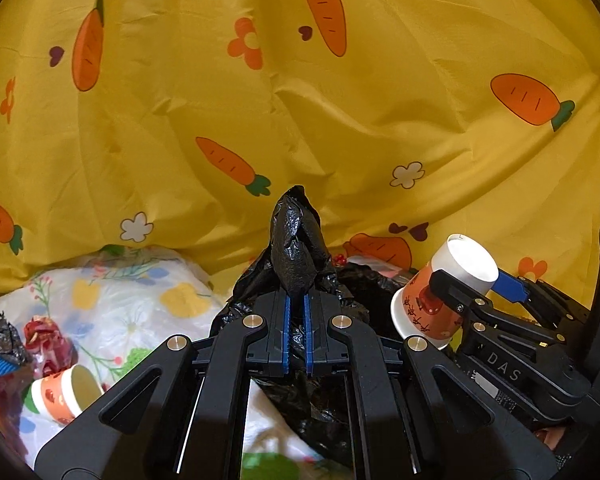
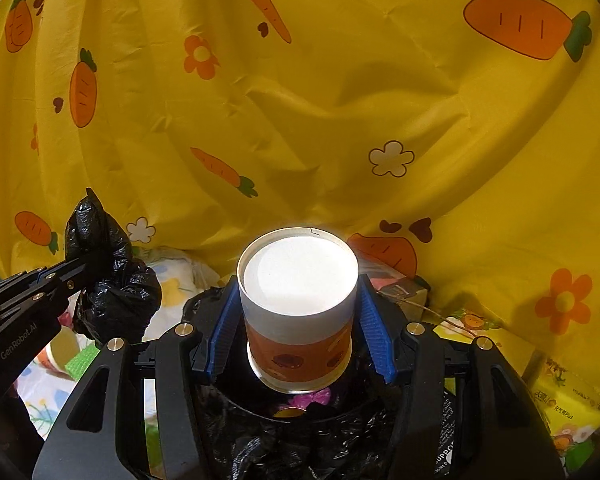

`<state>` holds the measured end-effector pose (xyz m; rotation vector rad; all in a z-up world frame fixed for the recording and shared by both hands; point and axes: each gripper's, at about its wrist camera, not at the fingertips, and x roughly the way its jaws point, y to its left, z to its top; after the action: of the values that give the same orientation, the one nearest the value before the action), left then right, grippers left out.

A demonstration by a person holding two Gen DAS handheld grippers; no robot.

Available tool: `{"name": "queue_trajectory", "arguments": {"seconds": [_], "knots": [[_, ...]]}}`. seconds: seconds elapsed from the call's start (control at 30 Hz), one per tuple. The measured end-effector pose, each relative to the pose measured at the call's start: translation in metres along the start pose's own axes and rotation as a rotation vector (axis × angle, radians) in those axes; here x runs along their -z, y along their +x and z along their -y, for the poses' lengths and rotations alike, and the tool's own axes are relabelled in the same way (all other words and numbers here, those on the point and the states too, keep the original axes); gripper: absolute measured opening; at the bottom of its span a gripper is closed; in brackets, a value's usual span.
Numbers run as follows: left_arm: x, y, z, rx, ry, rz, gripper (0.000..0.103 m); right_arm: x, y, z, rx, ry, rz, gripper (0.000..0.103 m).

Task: Collect trash
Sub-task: 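Carry the black bag and white-orange cup over the black trash bag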

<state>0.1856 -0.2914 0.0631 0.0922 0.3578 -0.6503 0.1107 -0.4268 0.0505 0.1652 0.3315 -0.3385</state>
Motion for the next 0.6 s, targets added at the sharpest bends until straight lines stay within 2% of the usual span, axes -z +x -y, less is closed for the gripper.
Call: {"name": "queue_trajectory", "arguments": {"seconds": [0.33,0.6], "knots": [[0.006,0.042,0.018,0.063,0.002,-0.038,0.004,0.002,0.020,0.020,0.039,0.007,-0.032,0.056],[0.012,0.069,0.026,0.079,0.002,-0.076,0.004,0.007,0.036,0.028,0.062,0.019,-0.061,0.056]]}}
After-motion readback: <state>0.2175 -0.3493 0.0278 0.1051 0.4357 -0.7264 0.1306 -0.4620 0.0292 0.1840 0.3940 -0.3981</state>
